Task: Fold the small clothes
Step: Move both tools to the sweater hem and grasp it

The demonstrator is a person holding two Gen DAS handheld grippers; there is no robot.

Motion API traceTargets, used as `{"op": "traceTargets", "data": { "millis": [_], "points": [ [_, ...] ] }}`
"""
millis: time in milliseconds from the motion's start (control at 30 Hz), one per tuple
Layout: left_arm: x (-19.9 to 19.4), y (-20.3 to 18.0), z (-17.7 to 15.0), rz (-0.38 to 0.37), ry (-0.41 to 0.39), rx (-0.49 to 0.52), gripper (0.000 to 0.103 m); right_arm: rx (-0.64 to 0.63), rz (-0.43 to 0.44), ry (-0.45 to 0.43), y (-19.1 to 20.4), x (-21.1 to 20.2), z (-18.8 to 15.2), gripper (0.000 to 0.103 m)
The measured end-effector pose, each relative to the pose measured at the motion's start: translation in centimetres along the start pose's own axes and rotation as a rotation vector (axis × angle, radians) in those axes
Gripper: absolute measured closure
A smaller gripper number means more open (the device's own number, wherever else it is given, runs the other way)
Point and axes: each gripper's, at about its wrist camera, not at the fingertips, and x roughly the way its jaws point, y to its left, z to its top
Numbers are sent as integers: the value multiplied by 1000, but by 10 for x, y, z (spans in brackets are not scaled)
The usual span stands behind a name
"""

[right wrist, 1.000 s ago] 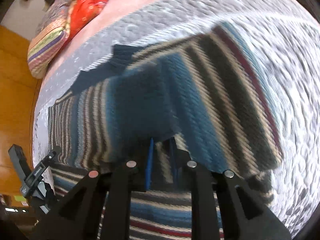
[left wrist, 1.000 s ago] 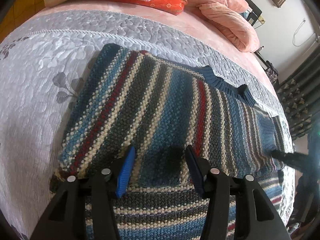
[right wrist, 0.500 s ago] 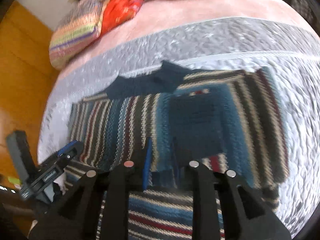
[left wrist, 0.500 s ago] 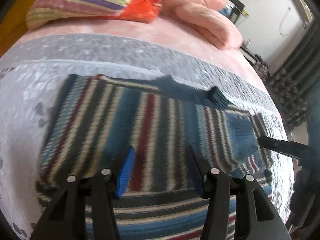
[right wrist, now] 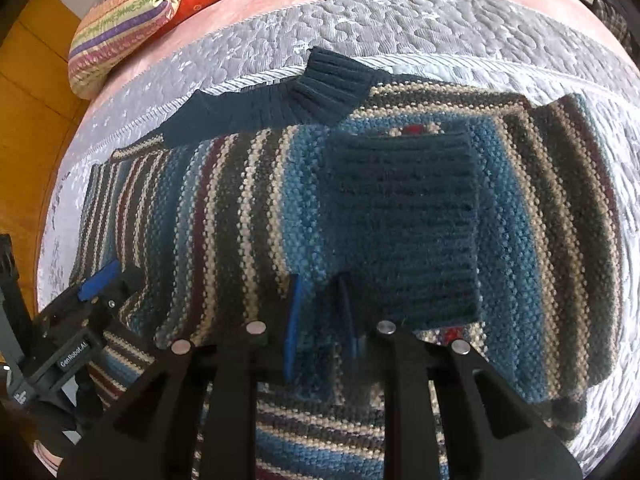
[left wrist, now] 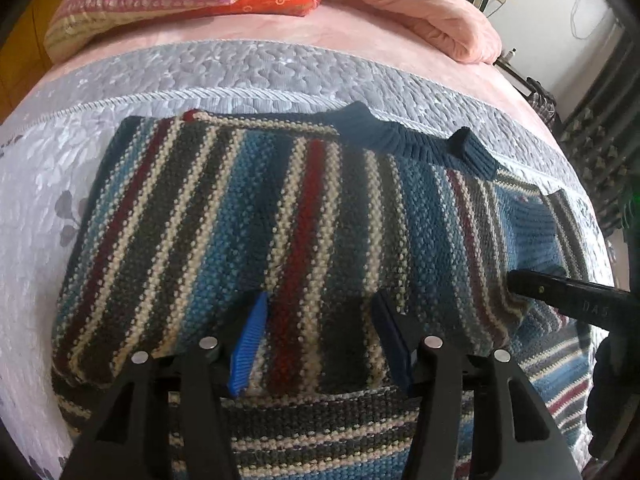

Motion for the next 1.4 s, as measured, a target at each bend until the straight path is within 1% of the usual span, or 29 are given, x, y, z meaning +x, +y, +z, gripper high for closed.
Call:
{"op": "traceTargets", "data": {
  "millis": [167,333,367,467,500,533,567,600,633,667,700,800,833,900,933,1000,1067,1167,1233,1367,1400],
  "points": [
    [1,2,0,-8,0,-5,47,22,33,2,-9,3,3,85],
    [0,2,1,-5,10,-13,47,12,13,8,-11,-5,1,85],
    [-3,3,1,-6,14,-22,47,19,23,8,-11,-8,1,85],
    [-22,8,-3,-18,18,-56,47,65,84,-18,-16,-29,-8,79],
    [-33,10,-9,-23,13,-56,47,63,100,-30,-19,-41,-17,76],
    [-43,13,-16,-21,7,-53,47,56,100,-40,-21,-51,-26,76],
    [-53,16,-24,-14,6,-45,47,46,99,-51,-26,-64,-42,74],
    [-64,21,-37,-2,13,-29,47,43,97,-54,-30,-73,-57,69],
    [-71,24,-45,8,19,-22,47,43,94,-54,-33,-78,-68,68],
    [-81,31,-60,31,32,-14,46,45,87,-55,-37,-85,-84,67],
    [-90,38,-75,47,46,-12,46,55,81,-55,-45,-94,-107,67],
    [-112,58,-117,86,98,-44,45,98,91,-53,-63,-113,-153,67],
    [-118,64,-130,90,111,-58,45,106,80,-55,-68,-120,-171,67],
    [-134,74,-159,113,136,-75,45,105,23,-62,-77,-133,-204,67],
    [-142,78,-174,131,144,-75,45,106,8,-63,-79,-138,-215,66],
    [-154,83,-200,153,173,-72,45,121,-2,-57,-85,-149,-243,62],
    [-162,88,-222,168,193,-81,45,130,-14,-46,-93,-159,-273,62],
    [-171,94,-246,171,213,-109,44,146,-17,-38,-100,-166,-309,56],
    [-173,96,-256,170,224,-129,44,154,-28,-21,-105,-166,-329,56],
    [-171,97,-275,114,254,-172,43,171,-5,13,-109,-158,-358,56],
    [-170,96,-278,112,257,-172,43,172,-1,21,-109,-156,-363,56]
  ]
}}
